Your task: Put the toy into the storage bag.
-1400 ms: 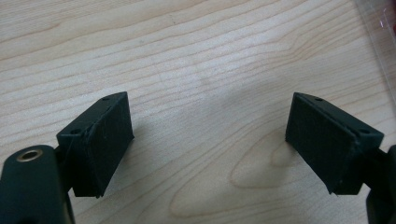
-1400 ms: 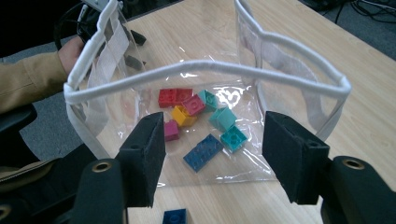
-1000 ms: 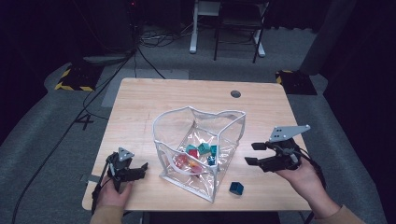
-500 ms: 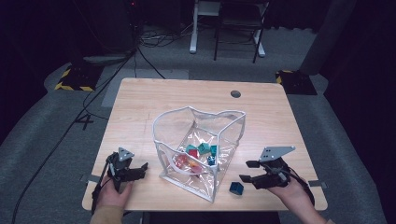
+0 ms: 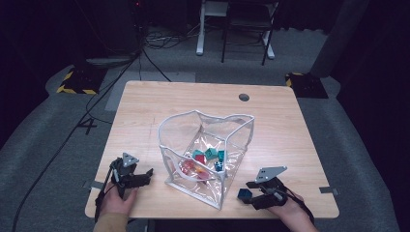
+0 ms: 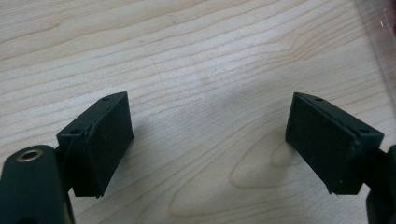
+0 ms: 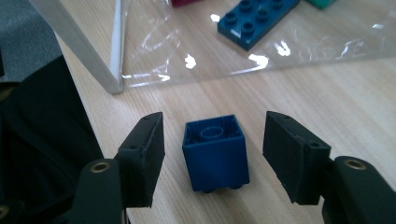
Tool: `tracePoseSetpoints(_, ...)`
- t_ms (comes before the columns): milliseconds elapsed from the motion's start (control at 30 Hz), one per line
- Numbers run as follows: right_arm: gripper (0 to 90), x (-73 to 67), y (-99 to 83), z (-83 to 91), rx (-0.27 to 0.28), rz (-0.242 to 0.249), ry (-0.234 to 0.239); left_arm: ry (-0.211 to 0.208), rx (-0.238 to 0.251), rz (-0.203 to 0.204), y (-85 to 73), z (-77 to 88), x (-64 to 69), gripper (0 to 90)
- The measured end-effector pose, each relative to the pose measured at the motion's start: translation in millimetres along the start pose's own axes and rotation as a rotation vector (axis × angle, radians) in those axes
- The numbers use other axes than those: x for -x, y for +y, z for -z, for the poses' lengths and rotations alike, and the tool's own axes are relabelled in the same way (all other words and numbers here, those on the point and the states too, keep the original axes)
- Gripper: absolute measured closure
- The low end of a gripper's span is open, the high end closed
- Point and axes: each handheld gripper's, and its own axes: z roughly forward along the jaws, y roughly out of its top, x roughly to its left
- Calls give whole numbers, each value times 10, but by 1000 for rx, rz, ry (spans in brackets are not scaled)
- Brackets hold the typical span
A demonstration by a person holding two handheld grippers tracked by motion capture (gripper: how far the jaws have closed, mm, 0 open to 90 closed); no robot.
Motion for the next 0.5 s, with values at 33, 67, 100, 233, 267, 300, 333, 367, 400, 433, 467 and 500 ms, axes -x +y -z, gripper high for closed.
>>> tracePoseSetpoints(33,422,1,-16,-29,-9,0,-3,1,1,0,0,-1,1,152)
tracePoseSetpoints(67,450,7,-29,-51,-16,8,-6,1,1,0,0,-1,0,152)
tracePoseSetpoints(100,471,7,-40,-66,-26,12,-12,1,1,0,-1,-1,1,152)
tracePoseSetpoints(233,558,6,-67,-102,-39,23,-32,2,3,1,-1,-2,2,152)
tracePoseSetpoints(267,569,2,-66,-101,-39,27,-40,0,1,0,0,-1,0,152)
tracePoseSetpoints(300,584,1,-65,-101,-40,28,-42,1,1,0,0,-1,1,152)
tracePoseSetpoints(333,587,-1,-62,-98,-43,23,-40,0,1,0,0,-1,1,152)
tracePoseSetpoints(367,587,-5,-60,-96,-43,19,-40,0,1,0,0,-1,1,152)
tracePoseSetpoints(400,588,-5,-58,-93,-41,21,-40,1,2,0,-1,-1,1,152)
tracePoseSetpoints(433,588,-7,-50,-81,-40,20,-38,1,1,0,0,-1,0,152)
tracePoseSetpoints(467,588,-8,-42,-66,-37,21,-38,1,1,0,0,-1,0,152)
tracePoseSetpoints(500,588,-10,-35,-50,-32,20,-40,1,1,0,0,-1,1,152)
